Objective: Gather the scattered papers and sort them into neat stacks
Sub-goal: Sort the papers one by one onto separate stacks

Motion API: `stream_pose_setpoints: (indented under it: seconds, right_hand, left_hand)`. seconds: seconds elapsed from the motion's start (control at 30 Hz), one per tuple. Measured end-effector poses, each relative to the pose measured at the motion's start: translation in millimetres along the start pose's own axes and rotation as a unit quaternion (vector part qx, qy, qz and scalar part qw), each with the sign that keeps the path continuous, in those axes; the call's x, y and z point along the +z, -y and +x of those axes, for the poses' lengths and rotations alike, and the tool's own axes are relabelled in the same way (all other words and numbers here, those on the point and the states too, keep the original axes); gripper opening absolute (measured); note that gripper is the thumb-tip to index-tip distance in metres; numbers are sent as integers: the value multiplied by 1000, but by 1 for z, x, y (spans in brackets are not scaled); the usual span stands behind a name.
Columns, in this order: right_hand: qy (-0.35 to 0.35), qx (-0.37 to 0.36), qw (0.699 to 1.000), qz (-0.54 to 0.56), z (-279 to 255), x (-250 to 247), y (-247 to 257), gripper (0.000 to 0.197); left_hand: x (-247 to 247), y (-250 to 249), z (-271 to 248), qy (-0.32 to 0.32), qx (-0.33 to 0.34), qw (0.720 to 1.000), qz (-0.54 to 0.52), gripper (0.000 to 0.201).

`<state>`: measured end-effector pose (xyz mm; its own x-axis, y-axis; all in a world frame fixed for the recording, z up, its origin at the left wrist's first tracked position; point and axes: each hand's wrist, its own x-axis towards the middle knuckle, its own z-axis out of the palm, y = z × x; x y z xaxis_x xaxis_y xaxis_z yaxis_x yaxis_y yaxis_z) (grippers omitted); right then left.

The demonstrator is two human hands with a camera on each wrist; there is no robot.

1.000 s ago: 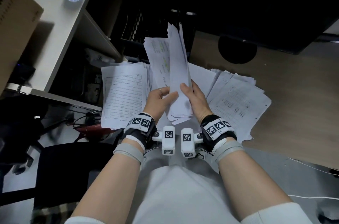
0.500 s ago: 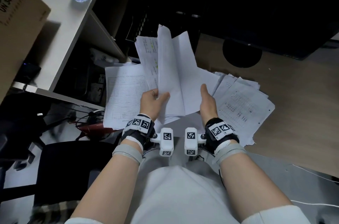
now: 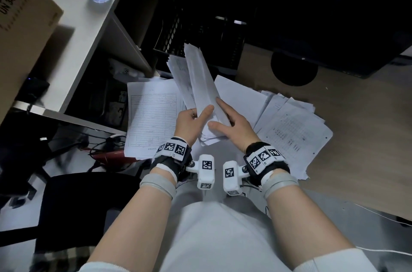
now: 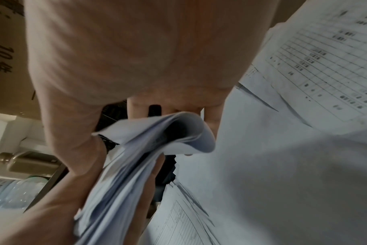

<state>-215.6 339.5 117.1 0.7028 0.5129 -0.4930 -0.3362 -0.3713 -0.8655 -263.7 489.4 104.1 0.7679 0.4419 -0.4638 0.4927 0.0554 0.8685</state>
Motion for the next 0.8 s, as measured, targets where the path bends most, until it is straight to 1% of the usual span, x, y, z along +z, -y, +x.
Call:
stream_pose_setpoints:
  seconds: [0.03, 0.07, 0.2, 0.27, 0.37, 0.43, 0.5, 0.6, 0.67, 0.7, 0.77, 0.8]
  right_hand:
    - [-2, 2, 1000, -4, 0, 1, -1, 77]
    - [-4, 4, 1000, -4, 0, 1, -1, 76]
    - [-14, 1, 1000, 15, 1, 2, -2, 64]
    - [-30, 1, 999, 34, 1, 3, -1, 58]
    - [-46, 10, 998, 50, 0, 3, 3, 56]
    - [-51, 20, 996, 67, 1, 5, 5, 53]
    - [-81, 35, 993, 74, 2, 7, 2, 45]
    - [-178, 79, 978, 73, 6, 7, -15, 19]
    - [-224, 121, 963, 84, 8, 4, -30, 19]
    - [-227, 126, 961, 92, 7, 3, -32, 19]
    - [-221, 121, 962, 108, 9, 5, -29, 28]
    - [-215, 116, 963, 111, 10, 6, -25, 29]
  left_hand:
    - [0, -1, 0, -2, 0, 1000, -1, 35]
    - [-1, -1, 0, -2, 5, 1000, 2, 31]
    - [-4, 1, 0, 3, 8, 1000, 7, 29]
    - [-5, 1, -1, 4, 7, 1000, -1, 28]
    - [-7, 0, -4, 4, 1, 1000, -3, 28]
    - [-9, -2, -7, 8, -11, 1000, 9, 24]
    - [-9, -3, -8, -8, -29, 999, 27, 23]
    - [-14, 2, -5, -60, -44, 997, 1, 28]
    - [-21, 6, -3, -71, -40, 997, -3, 29]
    - [-24, 8, -4, -67, -36, 997, 7, 28]
    - [-29, 12, -4, -54, -25, 998, 21, 25]
    - [-31, 15, -3, -46, -19, 998, 28, 24]
